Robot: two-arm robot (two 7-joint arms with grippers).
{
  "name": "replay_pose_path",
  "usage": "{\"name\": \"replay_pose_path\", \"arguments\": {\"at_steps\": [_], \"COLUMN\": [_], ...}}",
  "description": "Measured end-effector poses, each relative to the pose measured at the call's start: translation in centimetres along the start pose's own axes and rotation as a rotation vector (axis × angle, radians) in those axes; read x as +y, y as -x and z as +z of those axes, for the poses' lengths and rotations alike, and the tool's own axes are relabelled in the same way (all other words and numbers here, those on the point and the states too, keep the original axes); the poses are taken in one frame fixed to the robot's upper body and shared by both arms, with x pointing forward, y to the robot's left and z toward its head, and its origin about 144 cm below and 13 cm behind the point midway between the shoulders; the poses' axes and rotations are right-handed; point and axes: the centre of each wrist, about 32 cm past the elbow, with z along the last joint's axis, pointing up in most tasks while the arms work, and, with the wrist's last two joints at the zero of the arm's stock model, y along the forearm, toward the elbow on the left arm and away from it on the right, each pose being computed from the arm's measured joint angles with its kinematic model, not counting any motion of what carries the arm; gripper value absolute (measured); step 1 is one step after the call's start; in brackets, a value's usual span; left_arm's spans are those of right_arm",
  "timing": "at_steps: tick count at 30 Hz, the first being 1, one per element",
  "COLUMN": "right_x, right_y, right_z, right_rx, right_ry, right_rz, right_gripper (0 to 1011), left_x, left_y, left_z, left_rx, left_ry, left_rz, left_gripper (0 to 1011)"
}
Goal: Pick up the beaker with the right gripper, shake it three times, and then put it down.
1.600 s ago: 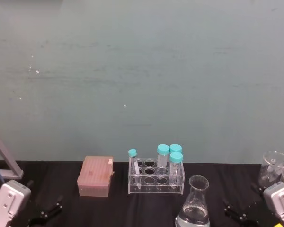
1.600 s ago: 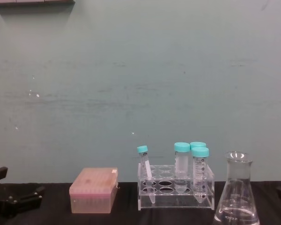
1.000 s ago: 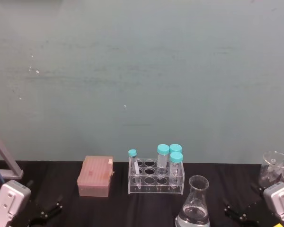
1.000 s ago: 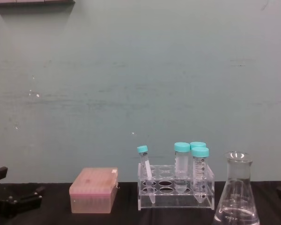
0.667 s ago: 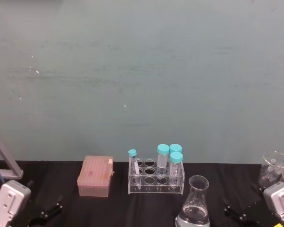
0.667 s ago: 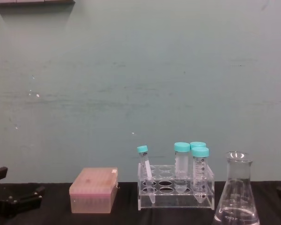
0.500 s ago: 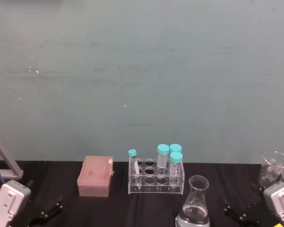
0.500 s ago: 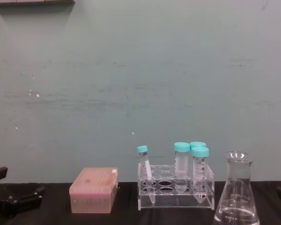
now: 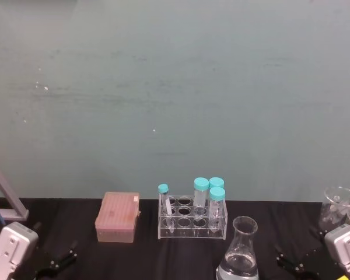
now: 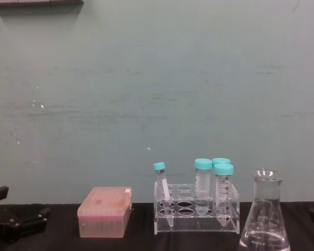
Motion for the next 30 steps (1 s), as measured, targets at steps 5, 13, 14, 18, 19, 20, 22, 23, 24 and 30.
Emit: {"name": "replay_pose_path", "arguments": {"at_steps": [5, 13, 14, 18, 19, 20, 22, 23, 24, 30], "right_x": [0.0, 0.7, 0.8, 1.2, 1.3, 1.4, 1.5, 1.5, 1.5, 1.1], "right_y": [0.0, -1.0, -1.2, -1.8, -1.9, -2.1, -2.4, -2.5, -2.5, -2.2], "right_z": [0.0, 0.7, 0.9, 1.7, 1.9, 2.4, 3.3, 3.6, 3.9, 5.7], "right_rx": [0.000, 0.037, 0.045, 0.105, 0.118, 0.149, 0.204, 0.221, 0.236, 0.310], "right_ry": [-0.001, -0.106, -0.119, -0.197, -0.211, -0.242, -0.285, -0.298, -0.312, -0.376], "right_rz": [-0.001, -0.082, -0.089, -0.099, -0.098, -0.088, -0.061, -0.049, -0.034, 0.102], "right_gripper": [1000, 1000, 1000, 1000, 1000, 1000, 1000, 1000, 1000, 1000], "left_x": [0.0, 0.0, 0.0, 0.0, 0.0, 0.0, 0.0, 0.0, 0.0, 0.0], "left_y": [0.0, 0.0, 0.0, 0.0, 0.0, 0.0, 0.0, 0.0, 0.0, 0.0], "left_z": [0.0, 0.0, 0.0, 0.0, 0.0, 0.0, 0.0, 0.0, 0.0, 0.0], "left_rx": [0.000, 0.000, 0.000, 0.000, 0.000, 0.000, 0.000, 0.000, 0.000, 0.000], "left_ry": [0.000, 0.000, 0.000, 0.000, 0.000, 0.000, 0.000, 0.000, 0.000, 0.000], "left_rz": [0.000, 0.000, 0.000, 0.000, 0.000, 0.000, 0.000, 0.000, 0.000, 0.000], "left_gripper": [1000, 1000, 1000, 1000, 1000, 1000, 1000, 1000, 1000, 1000]}}
